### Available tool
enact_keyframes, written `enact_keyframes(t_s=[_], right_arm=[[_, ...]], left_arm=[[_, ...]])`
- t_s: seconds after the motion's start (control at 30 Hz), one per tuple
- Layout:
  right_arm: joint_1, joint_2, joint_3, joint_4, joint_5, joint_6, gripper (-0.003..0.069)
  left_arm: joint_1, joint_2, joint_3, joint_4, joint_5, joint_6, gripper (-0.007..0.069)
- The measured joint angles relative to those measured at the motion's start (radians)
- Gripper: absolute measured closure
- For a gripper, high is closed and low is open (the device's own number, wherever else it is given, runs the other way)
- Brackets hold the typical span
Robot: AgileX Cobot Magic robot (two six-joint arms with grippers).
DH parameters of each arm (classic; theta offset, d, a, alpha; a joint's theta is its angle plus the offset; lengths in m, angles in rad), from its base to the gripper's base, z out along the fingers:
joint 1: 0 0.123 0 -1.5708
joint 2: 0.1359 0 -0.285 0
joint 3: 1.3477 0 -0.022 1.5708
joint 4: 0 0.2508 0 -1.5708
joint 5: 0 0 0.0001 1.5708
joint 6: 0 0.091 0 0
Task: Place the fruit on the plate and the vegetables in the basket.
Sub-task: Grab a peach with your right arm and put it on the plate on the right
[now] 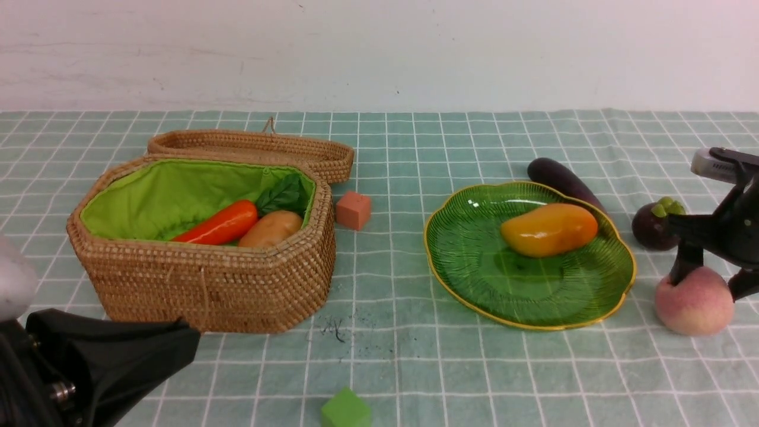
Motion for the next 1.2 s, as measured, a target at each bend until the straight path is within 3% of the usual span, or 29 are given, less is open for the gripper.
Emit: enact_keyframes(t_s=[0.4,0.67,0.93,1.03,1.2], right_arm=[[0.0,-0.026,0.002,0.0,0.02,-0.022,0.0332],[0.0,-0.027,0.002,0.023,0.023,-0.022,0.0331],[0.0,-0.028,0.002,0.034,0.013,0.012,0.0029],[0.0,-0.031,0.003,0.045,0.013,0.015,-0.0019],[0.0,-0.034,0.003,0.082,0.031,0.021,0.0001]], left_arm=[[0.0,0.0,0.0,0.003,-0.001,0.0,0.0631],[0.0,0.0,0.0,0.003,-0.001,0.0,0.0631],[0.0,0.0,0.0,0.003,-0.001,0.0,0.0629],[0.0,0.0,0.0,0.004,-0.001,0.003,0.0629],[0.0,0.0,0.0,0.016,-0.001,0.003,0.0629]])
